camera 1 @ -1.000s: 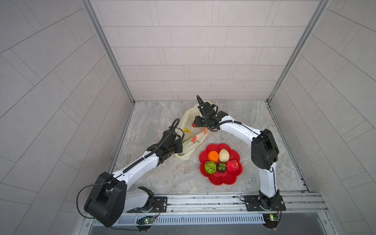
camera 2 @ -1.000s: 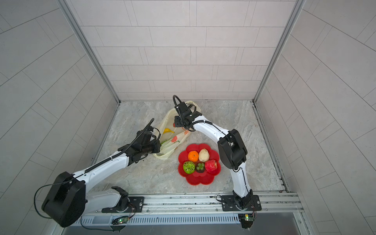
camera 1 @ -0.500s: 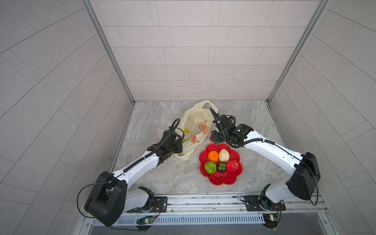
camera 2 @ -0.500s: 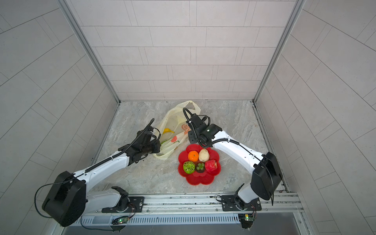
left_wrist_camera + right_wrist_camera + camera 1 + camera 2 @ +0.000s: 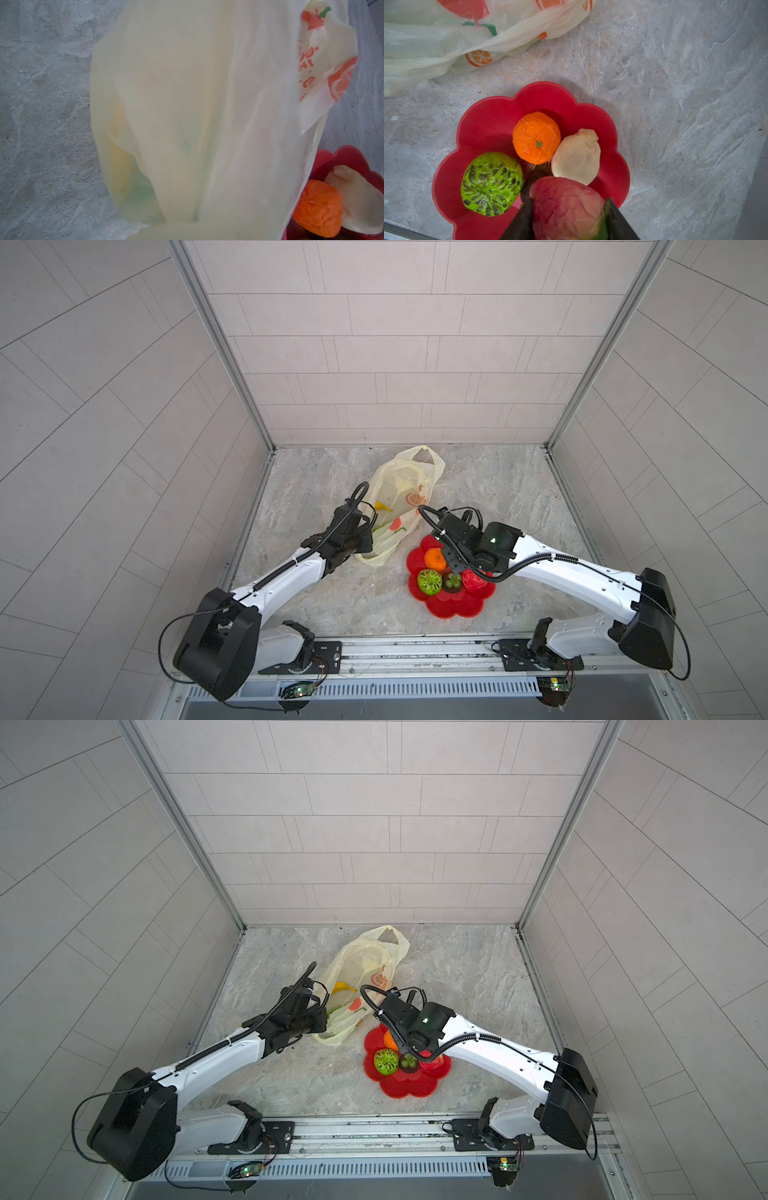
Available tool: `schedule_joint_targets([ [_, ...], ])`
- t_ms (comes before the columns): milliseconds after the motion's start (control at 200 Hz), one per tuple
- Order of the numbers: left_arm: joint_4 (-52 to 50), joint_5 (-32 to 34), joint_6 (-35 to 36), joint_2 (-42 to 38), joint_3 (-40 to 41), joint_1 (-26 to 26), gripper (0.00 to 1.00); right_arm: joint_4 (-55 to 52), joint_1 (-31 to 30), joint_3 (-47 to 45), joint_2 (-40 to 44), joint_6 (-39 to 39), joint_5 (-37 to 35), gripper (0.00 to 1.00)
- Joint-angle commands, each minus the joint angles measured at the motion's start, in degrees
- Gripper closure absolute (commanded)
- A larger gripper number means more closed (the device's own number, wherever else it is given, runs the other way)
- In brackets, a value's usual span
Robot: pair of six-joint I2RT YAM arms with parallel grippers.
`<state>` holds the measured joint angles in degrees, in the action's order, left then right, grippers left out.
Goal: Take fruits out of the plastic bag
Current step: Place the fruit on the plate.
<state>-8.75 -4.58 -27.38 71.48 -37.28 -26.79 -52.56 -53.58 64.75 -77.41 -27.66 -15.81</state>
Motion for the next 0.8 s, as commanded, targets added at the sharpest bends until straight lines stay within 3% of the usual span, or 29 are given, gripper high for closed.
schedule_joint_targets([
  [0,-0.88,1.12,0.66,0.24,-1.23,-0.20,0.92,-2.72,-1.82,0.79,-2.01,-1.43,-3.67,0.50],
  [280,-1.45,1.76,0.84,-0.75,-1.25,-0.20,0.92,-4.75,-5.11,4.74,-9.78,-1.13,-7.07,0.50],
  [796,-1.71,2.39,0.92,-0.95,-1.23,-0.15,0.92,-5.22,-6.02,5.47,-15.86,-0.78,-8.44,0.49],
])
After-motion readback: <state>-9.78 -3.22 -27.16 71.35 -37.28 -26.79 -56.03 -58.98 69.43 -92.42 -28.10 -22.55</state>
